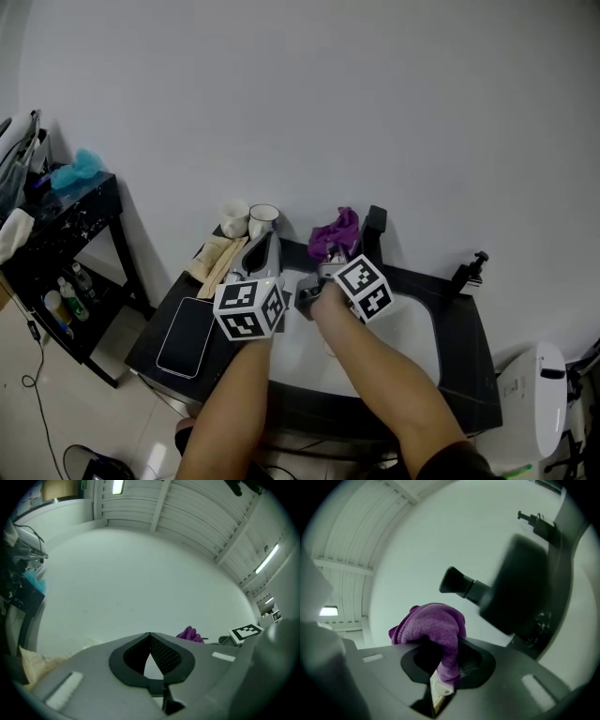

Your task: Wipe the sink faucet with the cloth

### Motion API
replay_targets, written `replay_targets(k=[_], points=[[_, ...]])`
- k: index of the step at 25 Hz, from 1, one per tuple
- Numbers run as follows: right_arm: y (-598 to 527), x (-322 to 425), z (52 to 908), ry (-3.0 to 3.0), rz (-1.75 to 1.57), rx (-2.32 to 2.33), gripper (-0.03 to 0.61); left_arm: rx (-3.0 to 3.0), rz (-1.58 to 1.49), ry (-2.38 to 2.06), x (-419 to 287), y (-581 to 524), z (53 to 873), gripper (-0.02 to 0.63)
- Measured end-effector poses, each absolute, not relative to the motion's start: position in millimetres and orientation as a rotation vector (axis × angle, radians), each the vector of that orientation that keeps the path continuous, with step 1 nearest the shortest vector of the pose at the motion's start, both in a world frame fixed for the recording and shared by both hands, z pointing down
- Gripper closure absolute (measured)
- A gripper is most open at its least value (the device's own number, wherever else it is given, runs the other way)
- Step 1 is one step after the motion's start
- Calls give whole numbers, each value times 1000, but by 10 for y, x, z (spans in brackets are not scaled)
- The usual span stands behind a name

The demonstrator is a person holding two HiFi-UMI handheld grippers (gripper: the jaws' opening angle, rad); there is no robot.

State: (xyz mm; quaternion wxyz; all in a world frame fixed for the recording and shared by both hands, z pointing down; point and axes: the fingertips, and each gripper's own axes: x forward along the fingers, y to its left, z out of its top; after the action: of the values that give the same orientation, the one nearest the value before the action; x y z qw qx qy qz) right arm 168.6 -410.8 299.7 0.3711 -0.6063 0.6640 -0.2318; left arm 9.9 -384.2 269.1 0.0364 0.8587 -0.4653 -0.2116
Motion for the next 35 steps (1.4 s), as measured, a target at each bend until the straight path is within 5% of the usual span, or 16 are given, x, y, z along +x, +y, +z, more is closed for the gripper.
replay_targets(k=[23, 28, 35], points=[[-4061, 1716, 3716, 1628, -791, -1604, 514, 2720, -542, -1451, 214, -3837, 2682, 597], [-3645, 1319, 3313, 1990, -570, -1591, 512, 2713, -518, -1489, 165, -3878, 2716, 597], [-2634, 1499, 2546, 2379, 216, -1545, 508, 2691, -448, -1484, 189, -3911, 2833, 597]])
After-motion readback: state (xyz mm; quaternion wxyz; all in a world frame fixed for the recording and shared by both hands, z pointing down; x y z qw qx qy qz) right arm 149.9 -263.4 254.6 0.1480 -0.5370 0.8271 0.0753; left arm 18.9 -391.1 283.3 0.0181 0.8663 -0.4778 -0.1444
